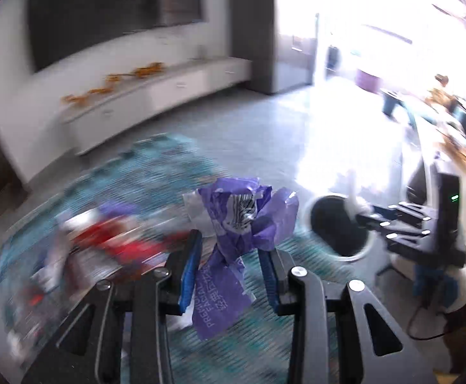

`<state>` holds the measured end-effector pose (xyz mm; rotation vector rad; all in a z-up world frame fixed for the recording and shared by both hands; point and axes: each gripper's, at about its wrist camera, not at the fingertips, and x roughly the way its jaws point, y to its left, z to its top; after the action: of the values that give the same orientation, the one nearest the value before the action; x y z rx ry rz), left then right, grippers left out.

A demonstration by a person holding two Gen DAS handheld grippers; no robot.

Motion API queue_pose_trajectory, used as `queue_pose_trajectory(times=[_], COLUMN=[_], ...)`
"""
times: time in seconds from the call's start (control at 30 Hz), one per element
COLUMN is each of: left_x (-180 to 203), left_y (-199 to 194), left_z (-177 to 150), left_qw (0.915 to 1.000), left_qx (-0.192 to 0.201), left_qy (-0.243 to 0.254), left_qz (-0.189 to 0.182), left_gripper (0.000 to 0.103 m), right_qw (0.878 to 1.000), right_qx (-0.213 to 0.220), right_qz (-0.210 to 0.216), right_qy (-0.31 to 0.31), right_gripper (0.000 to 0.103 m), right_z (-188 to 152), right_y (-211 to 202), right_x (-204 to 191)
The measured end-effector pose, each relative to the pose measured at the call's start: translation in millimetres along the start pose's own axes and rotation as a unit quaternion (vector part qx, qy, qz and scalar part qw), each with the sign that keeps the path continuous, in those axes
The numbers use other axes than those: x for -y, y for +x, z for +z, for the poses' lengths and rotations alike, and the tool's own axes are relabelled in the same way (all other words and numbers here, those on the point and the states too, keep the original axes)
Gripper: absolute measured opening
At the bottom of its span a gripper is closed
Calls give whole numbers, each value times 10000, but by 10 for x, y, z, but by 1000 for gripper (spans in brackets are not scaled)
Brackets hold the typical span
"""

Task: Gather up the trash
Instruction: 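Carry both items over the white bin and open both tools to drop them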

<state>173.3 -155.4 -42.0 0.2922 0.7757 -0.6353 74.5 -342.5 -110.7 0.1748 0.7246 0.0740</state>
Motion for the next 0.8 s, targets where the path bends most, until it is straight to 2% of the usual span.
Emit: queue_pose_trajectory(times=[0.1, 0.27, 0.4, 0.5, 0.63, 0.7, 0.73, 0.8], left_x=[448, 1089, 1430, 1576, 1659, 1686, 1688, 1662], left_y=[488, 1230, 1723, 2043, 2371, 2478, 2504, 2531], left_z=[286, 628, 758, 821, 827, 827, 831, 845], left_qw=[9983, 9926, 9879, 9835, 9776, 9733, 9720, 9682], left_qx=[-300, -749, -1084, -1313, -1511, -1610, -1619, -1623], left_qy=[200, 206, 134, -14, -316, -484, -553, -686], left_qz=[-465, -932, -1100, -1247, -1429, -1562, -1612, -1779], left_gripper=[34, 34, 36, 37, 45, 53, 54, 54], right_qw=[9985, 9922, 9870, 9834, 9800, 9786, 9774, 9760], right_qx=[-91, -341, -524, -609, -781, -871, -923, -960], right_qz=[-337, -752, -871, -927, -973, -1036, -1099, -1135], right_qy=[429, 935, 1242, 1435, 1548, 1549, 1553, 1588], right_gripper=[30, 30, 31, 32, 34, 42, 49, 51], right_z=[-92, -250, -344, -400, -430, -462, -481, -511], right_y=[36, 188, 347, 413, 520, 563, 583, 593], right_x=[503, 1181, 1587, 1817, 1970, 1973, 1983, 1981])
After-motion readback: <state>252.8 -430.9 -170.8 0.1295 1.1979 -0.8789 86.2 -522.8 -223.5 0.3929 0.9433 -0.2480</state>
